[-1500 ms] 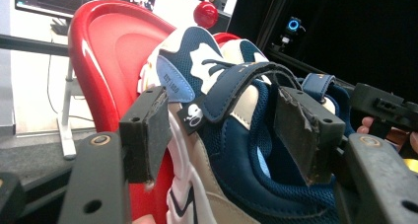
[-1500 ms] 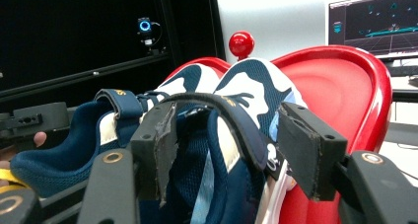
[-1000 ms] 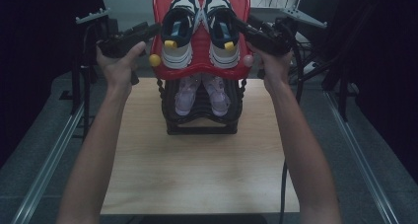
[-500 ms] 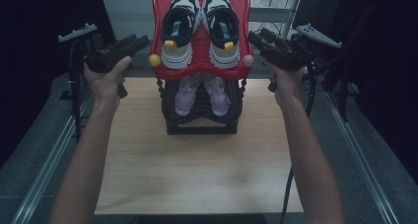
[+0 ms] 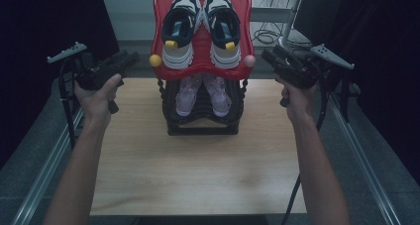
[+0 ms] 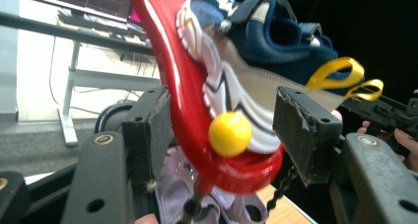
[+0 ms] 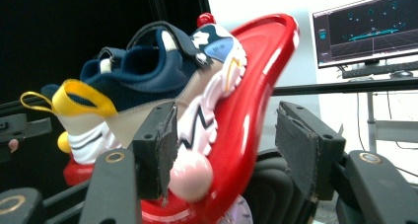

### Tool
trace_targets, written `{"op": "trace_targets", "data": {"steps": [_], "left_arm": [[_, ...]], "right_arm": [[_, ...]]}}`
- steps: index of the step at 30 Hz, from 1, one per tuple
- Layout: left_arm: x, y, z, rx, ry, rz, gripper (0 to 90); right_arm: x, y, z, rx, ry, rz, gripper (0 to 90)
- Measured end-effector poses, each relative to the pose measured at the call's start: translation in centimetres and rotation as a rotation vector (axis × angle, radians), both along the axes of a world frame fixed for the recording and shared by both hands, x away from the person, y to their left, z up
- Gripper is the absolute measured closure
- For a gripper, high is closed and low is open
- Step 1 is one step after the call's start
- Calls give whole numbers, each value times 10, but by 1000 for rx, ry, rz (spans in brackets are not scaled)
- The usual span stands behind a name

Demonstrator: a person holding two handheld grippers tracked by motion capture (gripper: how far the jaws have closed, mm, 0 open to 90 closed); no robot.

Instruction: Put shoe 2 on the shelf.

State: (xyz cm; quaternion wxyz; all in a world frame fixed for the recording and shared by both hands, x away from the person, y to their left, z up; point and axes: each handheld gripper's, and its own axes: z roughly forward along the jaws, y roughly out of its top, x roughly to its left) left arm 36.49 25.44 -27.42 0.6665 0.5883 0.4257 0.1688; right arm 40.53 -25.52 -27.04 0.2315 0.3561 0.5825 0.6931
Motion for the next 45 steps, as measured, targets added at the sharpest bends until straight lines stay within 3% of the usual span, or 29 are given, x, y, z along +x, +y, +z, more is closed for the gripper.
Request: {"op": "trace_targets", "data": {"steps": [5, 18, 29, 36, 45], "left_arm": [[-4, 2, -16, -9, 21, -14, 396], [-24, -9, -56, 38, 28, -21, 398], [-35, -16, -102, 57, 73, -49, 401], [-44, -23, -133, 94, 116, -66, 401], [-51, -28, -159, 117, 152, -81, 401]], "right_arm": [[-6, -9, -17, 2, 18, 4, 417], [-21, -22, -70, -35, 53, 5, 413], [-32, -19, -116, -58, 108, 31, 414], [-39, -10, -148, -84, 163, 52, 414], [-48, -2, -178, -121, 208, 57, 415]]}}
